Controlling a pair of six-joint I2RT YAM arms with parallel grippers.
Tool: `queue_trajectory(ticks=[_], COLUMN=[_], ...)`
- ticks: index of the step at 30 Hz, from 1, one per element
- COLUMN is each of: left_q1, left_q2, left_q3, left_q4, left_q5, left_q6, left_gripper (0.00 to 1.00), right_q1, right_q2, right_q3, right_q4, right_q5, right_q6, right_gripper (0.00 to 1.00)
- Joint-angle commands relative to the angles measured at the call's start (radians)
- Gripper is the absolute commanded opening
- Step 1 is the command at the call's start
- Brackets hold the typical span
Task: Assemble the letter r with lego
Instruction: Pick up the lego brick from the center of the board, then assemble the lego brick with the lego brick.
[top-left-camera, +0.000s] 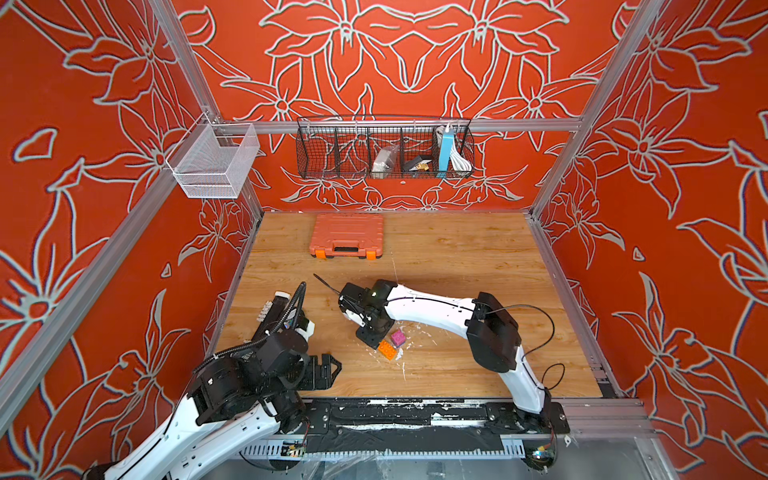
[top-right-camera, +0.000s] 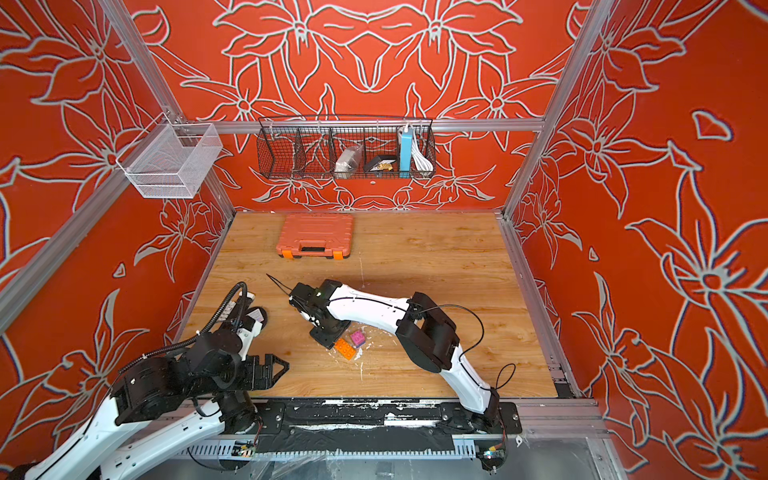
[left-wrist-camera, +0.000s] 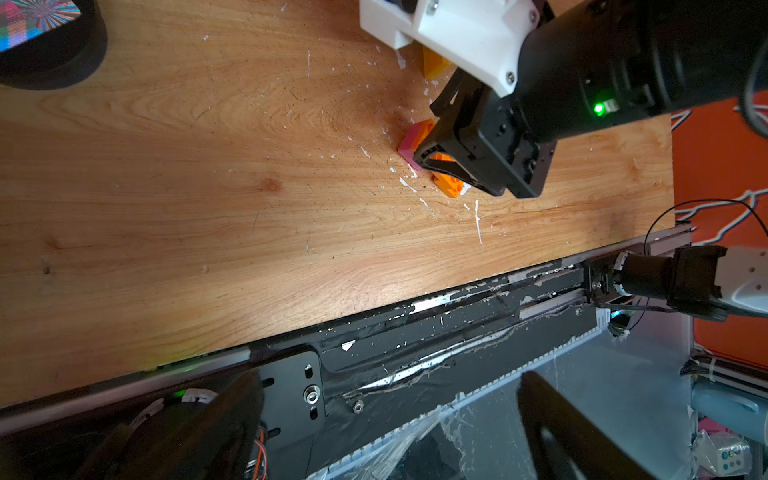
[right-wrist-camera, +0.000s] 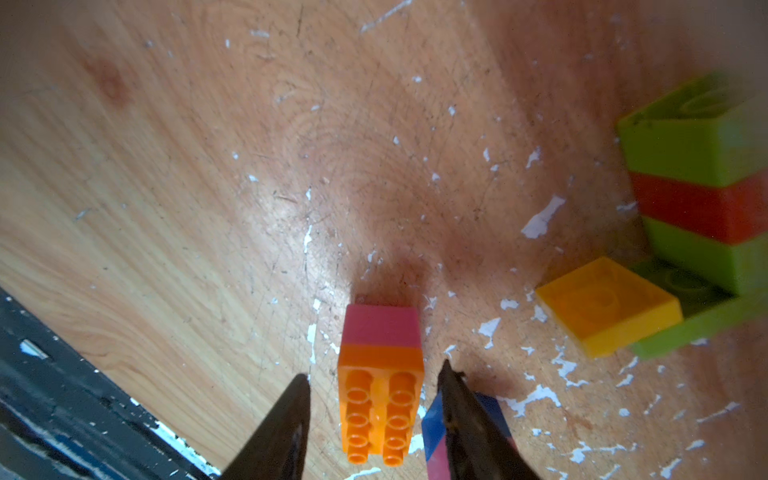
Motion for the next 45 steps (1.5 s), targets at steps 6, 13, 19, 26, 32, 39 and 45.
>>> queue_trajectory(ticks=[6, 13, 19, 26, 32, 39, 45], left_q1=[0.008, 0.008, 0.008, 0.009, 0.008, 0.008, 0.008], left_q2=[-0.016, -0.014, -0.017, -0.02, -0.002, 0.072, 0.142], left_q3=[-0.008, -0.009, -0.008, -0.006, 0.007, 0.06, 0.093], left_q4=[-0.011, -0.008, -0.008, -0.003, -0.014, -0.006, 0.021], left_q5=[-0.005, -0.003, -0.003, -0.002, -0.009, -0.015, -0.004], left_q6=[-0.003, 0.0, 0.0, 0.006, 0.018, 0.084, 0.142], left_gripper=[0.96, 0.96, 0.96, 0.96, 0.96, 0.96, 0.95], right_q1=[0.007, 0.007, 0.007, 0.008, 0.004, 0.0, -0.021], right_q2=[0.05, 0.053, 0.054, 0.014, -0.112, -0.143, -0.177], right_q3=[0.017, 0.01, 0.009, 0.042, 0.039, 0.159, 0.081], right_q4=[-0.048, -0.036, -0.045, -0.108, -0.123, -0.382, -0.413], right_q5=[0.007, 0.005, -0.005, -0.043, -0.029, 0.151, 0.197], right_q6=[-0.015, -0.008, 0.001, 0.044, 0.089, 0.095, 0.143], right_gripper=[0.51, 0.48, 0.37, 0.0, 0.0, 0.0, 0.0])
